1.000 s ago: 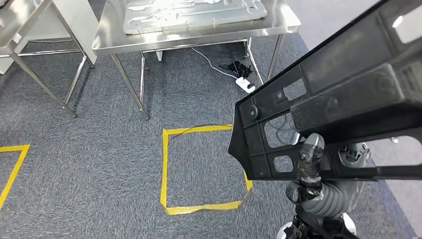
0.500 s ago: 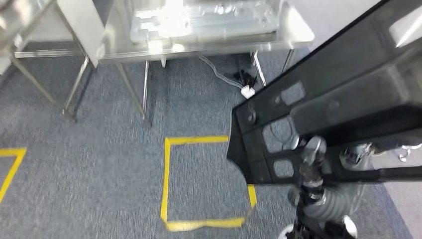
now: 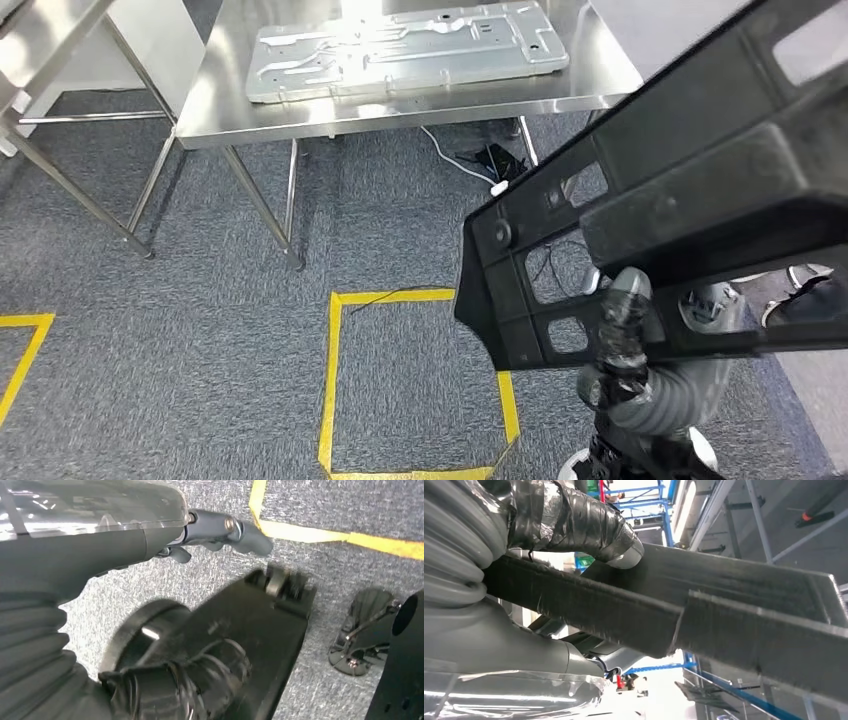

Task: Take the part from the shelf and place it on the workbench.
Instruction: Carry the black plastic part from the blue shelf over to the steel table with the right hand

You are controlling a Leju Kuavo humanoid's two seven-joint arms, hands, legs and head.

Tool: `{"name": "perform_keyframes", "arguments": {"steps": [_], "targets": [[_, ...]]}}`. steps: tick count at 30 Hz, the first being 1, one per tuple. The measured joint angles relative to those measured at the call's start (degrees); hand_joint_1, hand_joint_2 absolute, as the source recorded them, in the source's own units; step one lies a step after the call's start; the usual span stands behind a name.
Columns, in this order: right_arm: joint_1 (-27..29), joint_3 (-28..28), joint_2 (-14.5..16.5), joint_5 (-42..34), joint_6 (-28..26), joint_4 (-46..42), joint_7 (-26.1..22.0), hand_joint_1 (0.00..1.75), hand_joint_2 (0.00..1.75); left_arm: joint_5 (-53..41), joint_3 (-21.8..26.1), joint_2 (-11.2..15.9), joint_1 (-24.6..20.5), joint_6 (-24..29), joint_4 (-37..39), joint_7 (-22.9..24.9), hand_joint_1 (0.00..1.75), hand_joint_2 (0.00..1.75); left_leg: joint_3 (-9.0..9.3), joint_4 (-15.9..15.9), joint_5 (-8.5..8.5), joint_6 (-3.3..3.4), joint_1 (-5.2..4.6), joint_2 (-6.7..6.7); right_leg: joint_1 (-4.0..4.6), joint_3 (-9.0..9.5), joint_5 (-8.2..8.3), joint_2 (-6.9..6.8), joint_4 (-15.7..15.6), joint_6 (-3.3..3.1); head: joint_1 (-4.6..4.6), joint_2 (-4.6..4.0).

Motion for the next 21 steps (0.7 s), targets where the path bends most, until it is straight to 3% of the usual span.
{"name": "perform_keyframes", "arguments": {"steps": [2,3,4,5,7,8,9,12,14,16,18,19,20,21], "targets": [[-0.13,0.23,0.01,0.68,-0.01,0.27,0.05,1.75,1.75,-0.13,0.00,-0.02,0.18,0.03,0.06,-0.16,0.00,1.75,-4.41,3.99,-3.22,-0.12,0.03,0.06,0.21,1.92,-1.32,-0.49,-0.29,-0.13,-0.06,0.00],[-0.20,0.44,0.02,0.92,-0.04,0.41,0.00,1.75,1.75,-0.12,0.00,0.00,0.33,0.14,0.10,-0.45,0.00,1.75,-5.81,4.06,-4.55,-0.01,0.02,0.08,0.33,3.01,-2.09,-0.64,-0.35,-0.13,-0.08,0.00],[-0.25,0.67,0.06,1.05,-0.09,0.55,-0.12,1.75,1.75,-0.01,0.00,0.06,0.53,0.31,0.15,-0.93,0.00,1.75,-6.55,2.75,-4.77,0.25,-0.01,0.09,0.49,4.17,-2.89,-0.75,-0.38,-0.14,-0.06,0.00],[-0.29,0.91,0.17,0.97,-0.12,0.67,-0.39,1.75,1.75,0.21,0.00,0.16,0.78,0.51,0.20,-1.50,0.00,1.75,-6.72,0.27,-3.30,0.66,-0.09,0.12,0.67,5.30,-3.70,-0.84,-0.42,-0.14,-0.07,0.00],[-0.39,1.32,0.52,0.45,-0.04,0.99,-1.21,1.75,1.75,0.85,0.01,0.61,1.38,0.86,0.39,-2.47,0.00,1.75,-6.31,-5.34,3.44,1.86,-0.60,0.30,0.90,7.06,-5.14,-0.78,-0.53,-0.03,0.13,0.00],[-0.53,1.52,0.73,0.08,0.08,1.21,-1.69,1.75,1.75,1.14,0.02,0.82,1.65,1.00,0.50,-2.78,0.00,1.75,-5.85,-7.25,6.22,2.38,-1.03,0.26,0.90,7.71,-5.81,-0.65,-0.59,0.21,0.15,0.00],[-0.66,1.68,0.96,-0.26,0.19,1.45,-2.06,1.75,1.75,1.36,0.02,1.00,1.86,1.14,0.61,-2.98,0.00,1.75,-5.35,-8.37,7.95,2.77,-1.36,0.19,0.87,8.36,-6.22,-0.46,-0.44,0.52,0.16,0.00],[-1.21,1.91,1.56,-1.03,0.36,1.98,-2.90,1.75,1.75,1.67,0.06,1.25,1.74,1.39,0.74,-3.30,0.00,1.75,-2.98,-9.76,7.85,3.24,-1.51,-0.22,0.75,9.27,-6.27,-0.18,1.43,1.39,0.01,0.00],[-1.63,2.04,1.74,-1.24,0.38,2.21,-3.25,1.75,1.75,1.69,0.21,1.51,1.53,1.43,0.87,-3.34,0.00,1.75,-1.37,-10.22,7.29,3.63,-1.34,-0.38,0.71,7.07,-7.04,0.02,5.70,1.76,0.21,0.00],[-1.75,2.22,1.84,-1.28,0.37,2.46,-3.39,1.75,1.75,1.54,0.50,1.67,1.55,1.38,0.96,-3.36,0.00,1.75,-0.63,-10.29,6.47,3.95,-1.35,-0.54,0.73,2.48,-9.76,0.22,12.01,2.01,0.41,0.00],[-1.69,2.33,1.90,-1.33,0.36,2.73,-3.55,1.75,1.75,1.34,0.71,1.67,1.72,1.29,1.02,-3.37,0.00,1.75,0.23,-10.27,5.53,4.01,-1.35,-0.81,0.78,-1.44,-11.75,0.30,15.30,2.10,0.41,0.00],[-1.68,2.34,1.92,-1.36,0.36,2.85,-3.67,1.75,1.75,1.28,0.74,1.67,1.83,1.25,1.04,-3.37,0.00,1.75,0.88,-10.25,5.01,3.97,-1.35,-0.96,0.81,-2.16,-10.99,0.31,14.36,2.06,0.40,0.00],[-1.69,2.35,1.93,-1.39,0.36,2.94,-3.80,1.75,1.75,1.24,0.77,1.67,1.90,1.22,1.07,-3.37,0.00,1.75,1.65,-10.24,4.45,3.88,-1.34,-1.10,0.82,-2.07,-8.95,0.33,11.82,1.93,0.42,0.00],[-1.70,2.35,1.95,-1.40,0.35,3.03,-3.92,1.75,1.75,1.22,0.79,1.67,1.95,1.20,1.08,-3.37,0.00,1.75,2.27,-10.26,3.82,3.76,-1.34,-1.20,0.84,-1.46,-5.69,0.40,8.11,1.77,0.43,0.00]]}}
